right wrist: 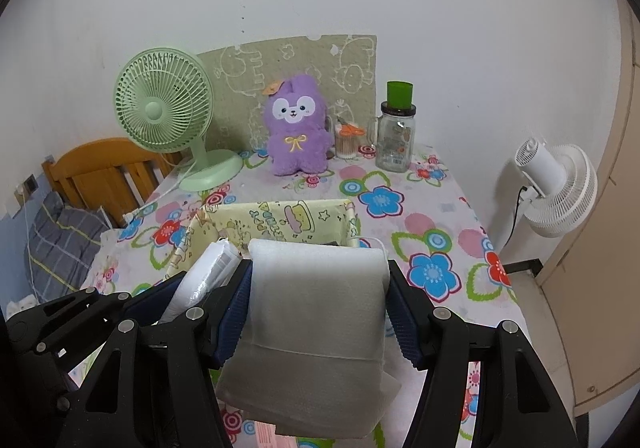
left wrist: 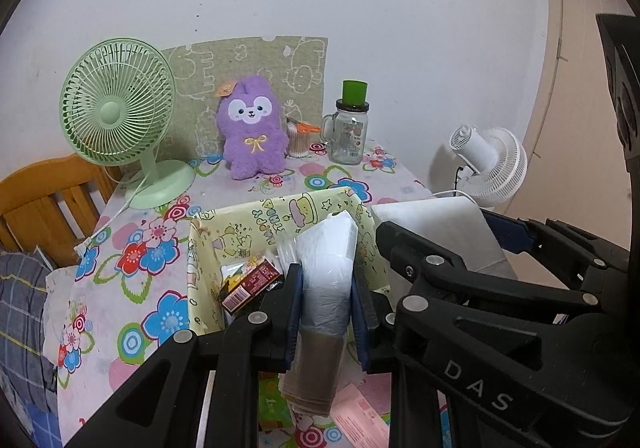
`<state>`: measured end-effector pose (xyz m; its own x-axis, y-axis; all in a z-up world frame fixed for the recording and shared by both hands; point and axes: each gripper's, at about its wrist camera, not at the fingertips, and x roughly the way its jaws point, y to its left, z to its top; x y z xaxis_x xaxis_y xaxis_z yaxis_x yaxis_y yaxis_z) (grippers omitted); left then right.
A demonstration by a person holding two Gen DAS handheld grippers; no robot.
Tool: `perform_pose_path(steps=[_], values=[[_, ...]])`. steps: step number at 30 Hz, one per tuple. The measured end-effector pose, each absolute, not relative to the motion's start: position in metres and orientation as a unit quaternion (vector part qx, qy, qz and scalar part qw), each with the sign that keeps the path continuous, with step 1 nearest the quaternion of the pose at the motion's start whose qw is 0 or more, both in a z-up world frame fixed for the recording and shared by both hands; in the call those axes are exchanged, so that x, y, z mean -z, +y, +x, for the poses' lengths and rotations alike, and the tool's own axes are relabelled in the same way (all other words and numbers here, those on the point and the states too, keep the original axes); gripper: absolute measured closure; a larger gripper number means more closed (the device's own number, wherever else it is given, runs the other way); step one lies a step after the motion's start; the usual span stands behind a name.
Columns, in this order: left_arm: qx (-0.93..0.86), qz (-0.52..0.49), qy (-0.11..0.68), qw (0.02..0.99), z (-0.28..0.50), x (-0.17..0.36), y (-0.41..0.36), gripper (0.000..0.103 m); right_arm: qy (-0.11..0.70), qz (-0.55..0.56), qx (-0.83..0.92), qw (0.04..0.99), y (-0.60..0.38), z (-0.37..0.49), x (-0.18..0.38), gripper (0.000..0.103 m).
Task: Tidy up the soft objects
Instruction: 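Lift and carry the white roll and white pad over the box with both tools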
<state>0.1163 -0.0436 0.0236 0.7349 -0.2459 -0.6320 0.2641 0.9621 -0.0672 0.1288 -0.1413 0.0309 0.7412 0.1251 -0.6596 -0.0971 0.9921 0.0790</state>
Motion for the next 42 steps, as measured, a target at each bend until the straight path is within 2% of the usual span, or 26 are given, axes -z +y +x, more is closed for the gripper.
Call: perform_pose_path(steps=[42], values=[[0.089, 0.006, 0.384, 0.919, 0.192, 0.018, -0.034, 0.080, 0.390, 0.011, -0.075, 0.917, -0.135, 0.194, 0.001, 0.037]])
